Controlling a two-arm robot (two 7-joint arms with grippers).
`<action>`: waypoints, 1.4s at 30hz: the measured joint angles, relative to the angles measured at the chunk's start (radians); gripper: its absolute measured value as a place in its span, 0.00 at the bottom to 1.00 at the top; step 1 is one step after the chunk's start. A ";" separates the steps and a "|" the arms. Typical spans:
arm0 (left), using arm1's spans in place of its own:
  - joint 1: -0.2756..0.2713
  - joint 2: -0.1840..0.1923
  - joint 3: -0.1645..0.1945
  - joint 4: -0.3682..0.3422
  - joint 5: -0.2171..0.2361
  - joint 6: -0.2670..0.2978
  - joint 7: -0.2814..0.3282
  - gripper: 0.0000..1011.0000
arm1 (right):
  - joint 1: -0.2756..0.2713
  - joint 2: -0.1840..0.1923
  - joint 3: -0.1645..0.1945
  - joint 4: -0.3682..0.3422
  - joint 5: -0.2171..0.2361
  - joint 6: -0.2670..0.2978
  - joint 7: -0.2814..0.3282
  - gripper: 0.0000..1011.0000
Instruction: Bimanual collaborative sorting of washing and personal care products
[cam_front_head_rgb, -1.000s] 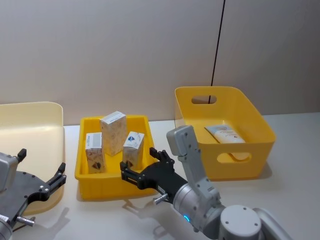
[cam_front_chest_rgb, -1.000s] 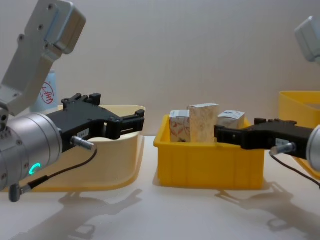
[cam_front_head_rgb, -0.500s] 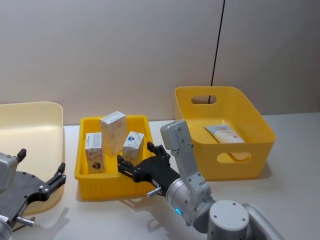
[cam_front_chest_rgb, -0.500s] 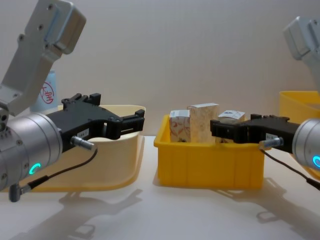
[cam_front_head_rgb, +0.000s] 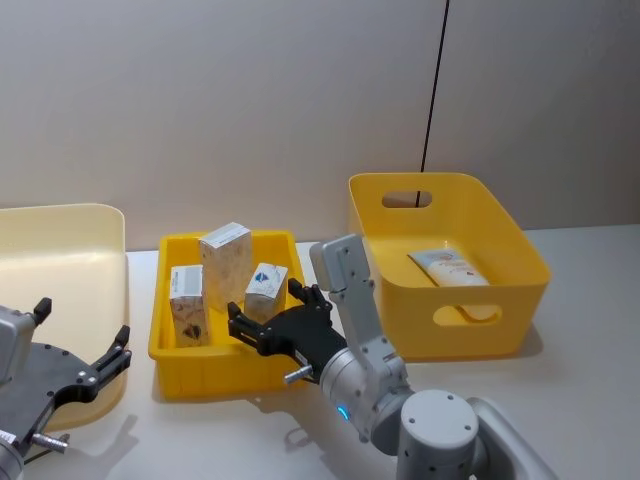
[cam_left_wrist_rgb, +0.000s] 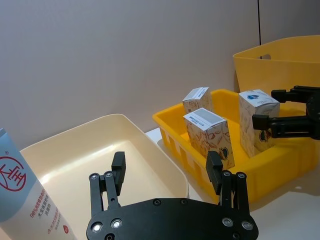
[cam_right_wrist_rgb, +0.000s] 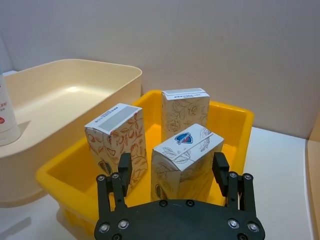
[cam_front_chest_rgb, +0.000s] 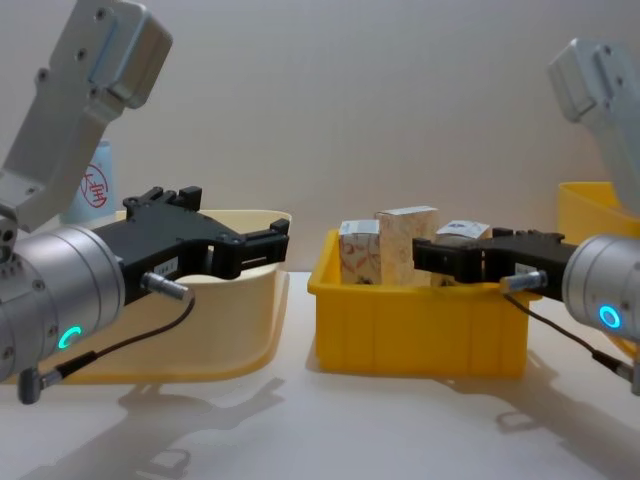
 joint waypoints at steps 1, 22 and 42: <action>0.000 0.000 0.000 0.000 0.000 0.000 0.000 0.99 | 0.002 -0.002 0.000 0.003 -0.001 0.000 0.000 0.99; 0.000 0.000 0.000 0.000 0.000 0.000 0.000 0.99 | 0.035 -0.048 0.009 0.058 -0.034 0.009 -0.038 0.99; 0.000 0.000 0.000 0.000 0.000 0.000 0.000 0.99 | 0.050 -0.082 0.023 0.079 -0.075 0.020 -0.097 0.99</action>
